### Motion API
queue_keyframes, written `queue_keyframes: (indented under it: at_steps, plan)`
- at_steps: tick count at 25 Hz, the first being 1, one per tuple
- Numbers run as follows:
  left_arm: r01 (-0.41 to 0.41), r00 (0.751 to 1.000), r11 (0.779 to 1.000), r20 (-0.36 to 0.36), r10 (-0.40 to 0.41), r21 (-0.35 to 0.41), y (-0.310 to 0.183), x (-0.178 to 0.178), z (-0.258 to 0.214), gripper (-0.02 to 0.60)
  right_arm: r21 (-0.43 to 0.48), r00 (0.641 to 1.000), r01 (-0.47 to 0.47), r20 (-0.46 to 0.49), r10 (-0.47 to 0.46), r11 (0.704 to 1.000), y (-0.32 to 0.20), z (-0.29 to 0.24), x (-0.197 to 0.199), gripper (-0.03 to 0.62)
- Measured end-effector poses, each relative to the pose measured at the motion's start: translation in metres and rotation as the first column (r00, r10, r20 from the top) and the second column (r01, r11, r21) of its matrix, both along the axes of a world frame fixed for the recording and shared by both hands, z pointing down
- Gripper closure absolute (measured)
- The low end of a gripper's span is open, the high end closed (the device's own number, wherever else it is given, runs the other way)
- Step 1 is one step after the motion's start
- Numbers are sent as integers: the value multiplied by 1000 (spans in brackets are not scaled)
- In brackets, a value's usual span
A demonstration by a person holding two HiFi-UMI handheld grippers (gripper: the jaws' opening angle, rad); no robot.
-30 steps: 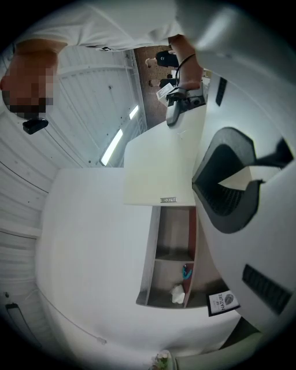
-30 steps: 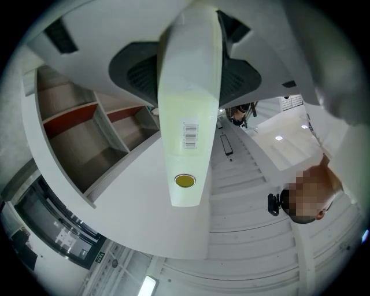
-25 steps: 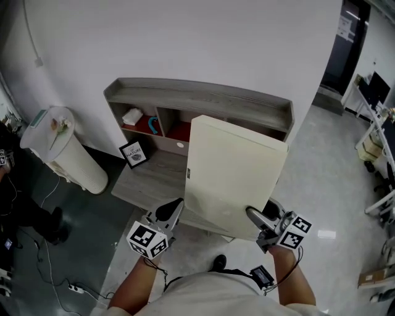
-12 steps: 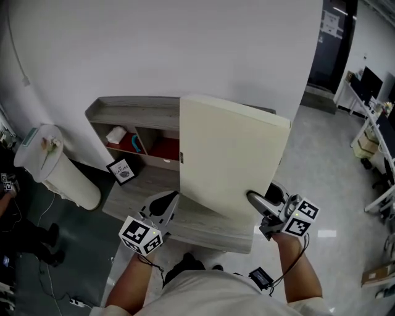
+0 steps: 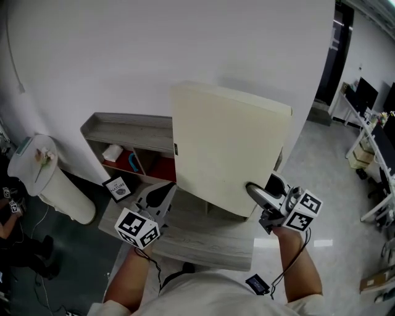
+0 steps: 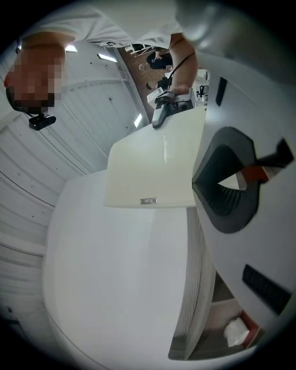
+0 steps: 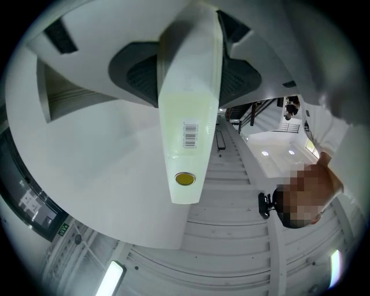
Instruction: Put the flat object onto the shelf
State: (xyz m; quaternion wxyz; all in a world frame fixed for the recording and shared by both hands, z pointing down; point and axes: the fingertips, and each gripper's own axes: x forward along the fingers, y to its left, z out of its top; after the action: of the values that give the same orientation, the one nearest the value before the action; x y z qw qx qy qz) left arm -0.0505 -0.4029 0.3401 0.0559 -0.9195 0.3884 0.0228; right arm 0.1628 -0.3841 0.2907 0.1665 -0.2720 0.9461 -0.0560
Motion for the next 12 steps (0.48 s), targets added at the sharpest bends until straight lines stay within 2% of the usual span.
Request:
queue_keyframes:
  at_steps: [6,12]
  plan:
    - [15,1000,1000,2,-15,24,-43,-28,-16,569,59,1000,-5,-11,6,998,-49,-36,-21,303]
    - [17,1000,1000,-6,-17,14,-87,-54,-23,569,63,999,-31,-35,33,998,-104,-46,-42,303]
